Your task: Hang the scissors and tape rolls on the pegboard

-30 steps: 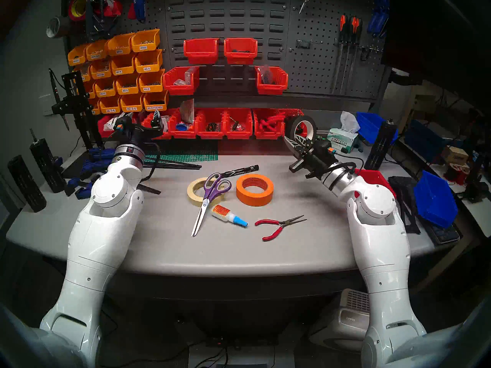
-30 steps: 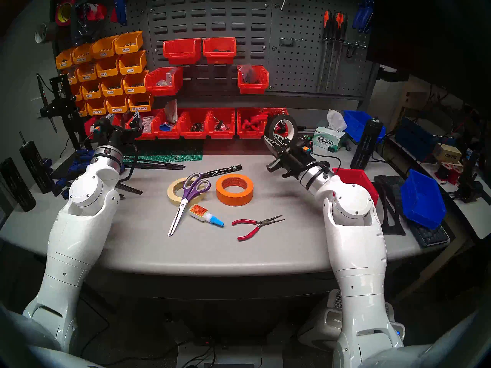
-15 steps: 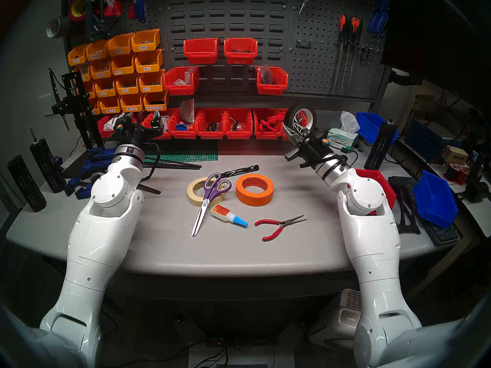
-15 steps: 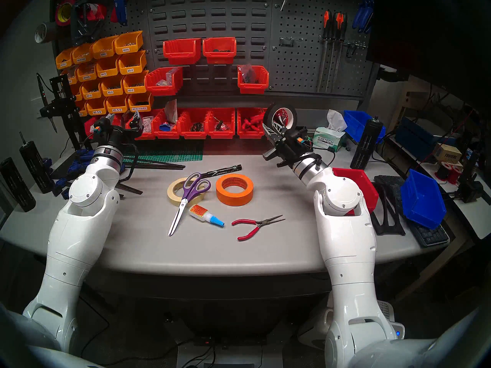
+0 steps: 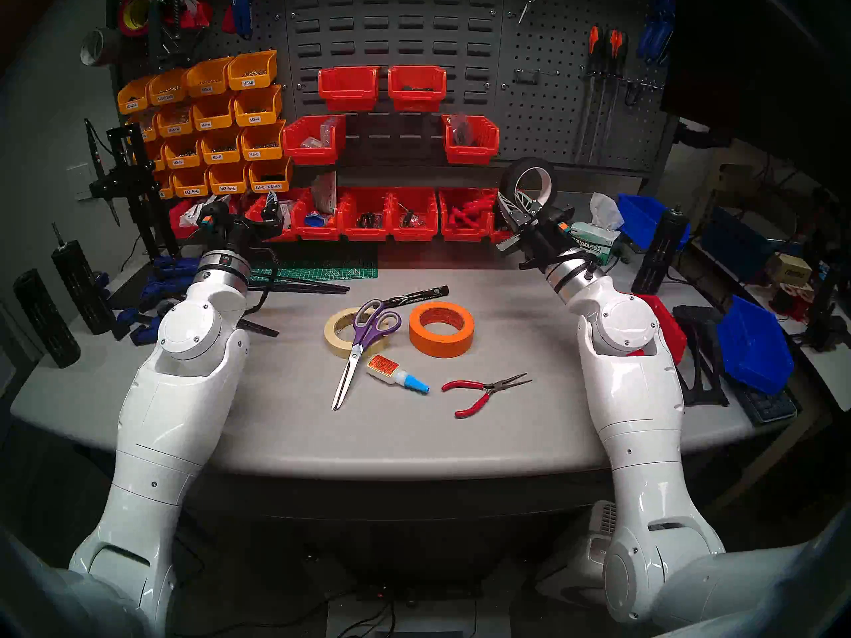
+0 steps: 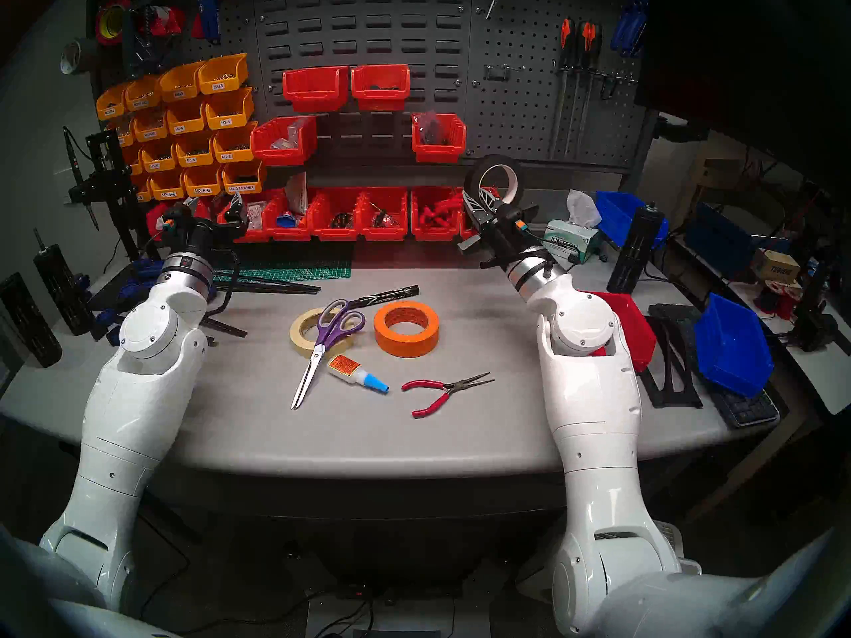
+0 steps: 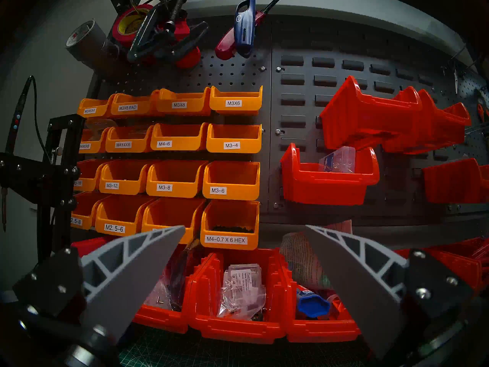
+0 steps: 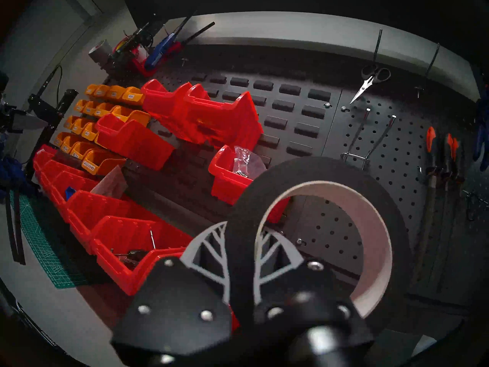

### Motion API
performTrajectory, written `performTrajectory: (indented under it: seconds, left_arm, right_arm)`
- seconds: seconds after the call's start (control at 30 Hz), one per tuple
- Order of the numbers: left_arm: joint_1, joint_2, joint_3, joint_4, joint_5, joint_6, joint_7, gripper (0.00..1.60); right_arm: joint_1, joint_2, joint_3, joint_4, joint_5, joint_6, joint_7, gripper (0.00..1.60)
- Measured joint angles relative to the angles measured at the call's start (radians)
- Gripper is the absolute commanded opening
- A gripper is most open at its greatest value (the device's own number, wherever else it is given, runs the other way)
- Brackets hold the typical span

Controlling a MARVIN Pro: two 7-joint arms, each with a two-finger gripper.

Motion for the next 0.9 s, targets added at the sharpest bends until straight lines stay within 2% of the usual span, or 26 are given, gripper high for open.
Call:
performTrajectory:
  seconds: [0.5,0.9]
  left_arm:
    - [0.0,0.0,0.0,0.0,0.0,0.0,0.0,1.6]
    - [0.0,0.0,0.0,0.0,0.0,0.0,0.0,1.6]
  right_arm:
    - [0.053,-0.027,0.003,0.042,-0.058,-0.122,-0.069,0.0]
    - [0.059,-0.047,0.021,-0.033,-0.073,-0.185,-0.106,0.0]
